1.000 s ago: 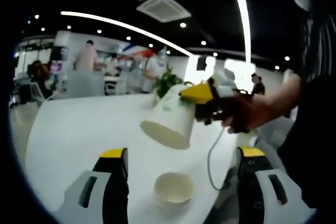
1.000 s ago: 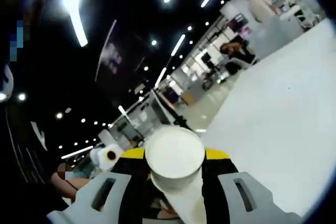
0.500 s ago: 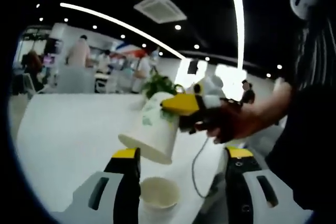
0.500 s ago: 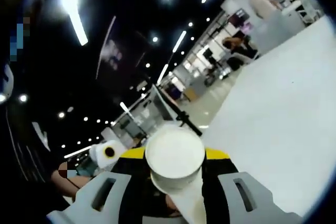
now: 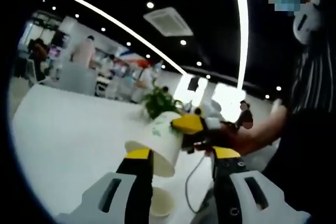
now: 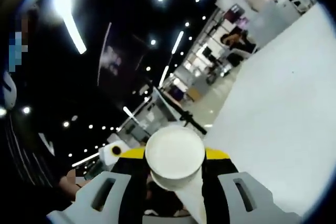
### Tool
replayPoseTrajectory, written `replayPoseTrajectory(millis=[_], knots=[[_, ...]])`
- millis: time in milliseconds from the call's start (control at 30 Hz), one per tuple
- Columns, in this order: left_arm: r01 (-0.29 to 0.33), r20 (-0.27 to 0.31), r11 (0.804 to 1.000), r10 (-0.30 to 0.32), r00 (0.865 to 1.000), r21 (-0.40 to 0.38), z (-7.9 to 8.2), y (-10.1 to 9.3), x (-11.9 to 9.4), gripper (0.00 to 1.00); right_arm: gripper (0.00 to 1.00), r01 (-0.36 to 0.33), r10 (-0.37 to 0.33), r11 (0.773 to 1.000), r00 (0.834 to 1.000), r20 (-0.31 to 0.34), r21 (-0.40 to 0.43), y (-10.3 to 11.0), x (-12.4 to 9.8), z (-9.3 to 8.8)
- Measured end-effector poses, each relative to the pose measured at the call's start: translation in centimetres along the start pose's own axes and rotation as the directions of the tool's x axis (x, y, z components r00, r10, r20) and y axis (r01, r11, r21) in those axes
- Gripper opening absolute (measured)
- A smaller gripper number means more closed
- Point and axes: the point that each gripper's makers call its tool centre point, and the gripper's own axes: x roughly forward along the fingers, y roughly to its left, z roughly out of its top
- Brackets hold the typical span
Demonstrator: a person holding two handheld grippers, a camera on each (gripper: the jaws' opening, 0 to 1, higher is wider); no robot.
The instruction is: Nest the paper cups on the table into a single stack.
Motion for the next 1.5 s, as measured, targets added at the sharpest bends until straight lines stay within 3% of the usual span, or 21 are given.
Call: replayPoseTrajectory(millis=[167,233,367,533,733,1500], knots=[[0.023,0.001,1.000,-0.023,1.000,-0.018,0.3,-0.1,-0.1,0.28,0.37,-0.054,0.054,0.998,0.999,0.003,0.024,0.7,-0.1,-0.3],[0.008,0.026,1.000,-0.008,1.000,0.011,0.8,0.1,-0.1,0.30,0.37,-0.055,0.055,0.998,0.998,-0.009,-0.006,0.7,-0.2,-0.5],[0.009,0.046,1.000,-0.009,0.999,-0.013,1.1,0.3,-0.2,0.27,0.37,-0.067,0.067,0.998,0.998,-0.021,-0.004,0.9,-0.2,-0.9],[0.017,0.041,1.000,-0.016,0.999,-0.019,1.0,0.1,-0.3,0.22,0.37,-0.090,0.090,0.996,0.996,-0.031,-0.005,1.1,-0.4,-1.3],[0.027,0.054,0.999,-0.026,0.998,-0.031,1.2,-0.1,-0.4,0.10,0.37,-0.124,0.124,0.992,0.992,-0.026,0.004,1.9,-0.6,-1.5],[0.111,0.020,0.980,-0.109,0.994,-0.164,1.4,-1.3,-0.3,0.01,0.37,-0.214,0.214,0.977,0.977,-0.014,0.008,2.6,-1.1,-2.1]])
